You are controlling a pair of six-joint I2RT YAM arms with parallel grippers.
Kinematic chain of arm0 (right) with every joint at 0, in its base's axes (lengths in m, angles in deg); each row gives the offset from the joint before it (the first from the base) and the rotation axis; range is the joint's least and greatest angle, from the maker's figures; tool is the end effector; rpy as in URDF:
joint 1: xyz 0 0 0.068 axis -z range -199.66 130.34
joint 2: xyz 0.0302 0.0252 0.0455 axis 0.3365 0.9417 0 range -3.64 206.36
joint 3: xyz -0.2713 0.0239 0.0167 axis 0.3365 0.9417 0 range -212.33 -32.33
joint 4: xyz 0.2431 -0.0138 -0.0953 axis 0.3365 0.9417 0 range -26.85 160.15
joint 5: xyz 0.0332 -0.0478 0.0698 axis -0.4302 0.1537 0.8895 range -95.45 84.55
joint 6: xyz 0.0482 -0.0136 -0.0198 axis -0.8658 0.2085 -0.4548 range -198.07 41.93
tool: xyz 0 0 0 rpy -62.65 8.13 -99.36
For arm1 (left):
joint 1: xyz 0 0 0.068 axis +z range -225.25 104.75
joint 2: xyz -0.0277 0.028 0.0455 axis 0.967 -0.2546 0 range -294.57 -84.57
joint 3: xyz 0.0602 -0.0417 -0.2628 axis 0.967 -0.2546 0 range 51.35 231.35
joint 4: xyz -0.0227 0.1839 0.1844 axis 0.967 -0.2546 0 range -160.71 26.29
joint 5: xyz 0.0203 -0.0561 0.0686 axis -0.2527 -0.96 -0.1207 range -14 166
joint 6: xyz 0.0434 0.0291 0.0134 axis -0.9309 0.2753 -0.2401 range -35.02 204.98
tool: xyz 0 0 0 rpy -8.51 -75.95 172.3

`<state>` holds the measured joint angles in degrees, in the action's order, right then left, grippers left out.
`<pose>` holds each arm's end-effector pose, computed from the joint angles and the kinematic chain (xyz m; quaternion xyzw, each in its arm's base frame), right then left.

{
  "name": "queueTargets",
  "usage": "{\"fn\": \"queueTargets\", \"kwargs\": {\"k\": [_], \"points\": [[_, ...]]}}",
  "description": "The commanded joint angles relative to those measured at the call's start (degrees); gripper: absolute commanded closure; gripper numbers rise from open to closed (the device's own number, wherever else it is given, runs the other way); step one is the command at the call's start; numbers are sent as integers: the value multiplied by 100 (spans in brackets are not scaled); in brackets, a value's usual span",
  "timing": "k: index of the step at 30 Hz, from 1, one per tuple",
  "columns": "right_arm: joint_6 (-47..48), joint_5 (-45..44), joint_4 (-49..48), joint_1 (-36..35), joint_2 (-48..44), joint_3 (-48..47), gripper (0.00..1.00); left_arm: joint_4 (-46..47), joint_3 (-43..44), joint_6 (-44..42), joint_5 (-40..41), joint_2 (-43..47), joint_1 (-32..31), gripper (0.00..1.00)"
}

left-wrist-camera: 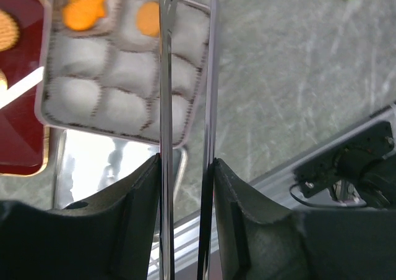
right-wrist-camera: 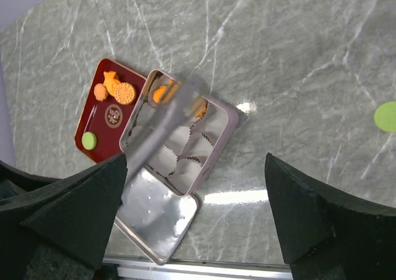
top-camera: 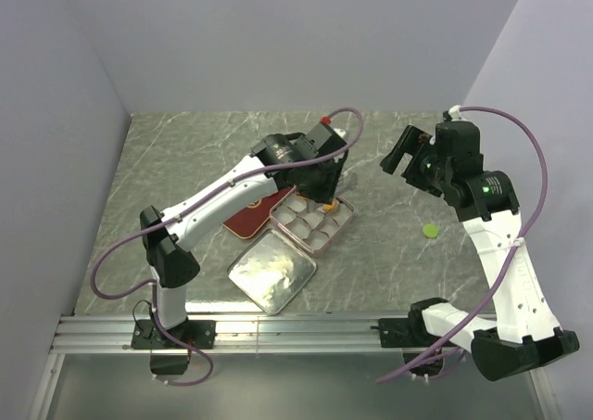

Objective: Pack the cookies

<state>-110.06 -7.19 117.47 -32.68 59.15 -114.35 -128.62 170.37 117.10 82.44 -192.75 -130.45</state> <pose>0.1955 0.0442 0.4227 0.1531 0.8740 0.1640 0.4311 0.2291 -0.3228 0.3807 0.1731 0.9340 -0.1741 0.2597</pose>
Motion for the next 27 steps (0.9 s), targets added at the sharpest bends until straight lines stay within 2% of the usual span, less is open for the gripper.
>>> {"fn": "queueTargets", "kwargs": {"k": [1, 7, 15, 27], "points": [[-132, 156, 210, 80, 111, -42, 2, 136, -238, -153, 278, 578, 386, 57], [-255, 156, 122, 71, -29, 194, 2, -172, -941, -355, 1007, 1078, 1046, 57], [-334, 402, 8, 80, 111, 257, 2, -180, -1995, -356, 1272, 1546, 1529, 54], [-115, 446, 52, 71, 410, 11, 2, 390, -2708, -145, 658, 1546, 1802, 52]]}}
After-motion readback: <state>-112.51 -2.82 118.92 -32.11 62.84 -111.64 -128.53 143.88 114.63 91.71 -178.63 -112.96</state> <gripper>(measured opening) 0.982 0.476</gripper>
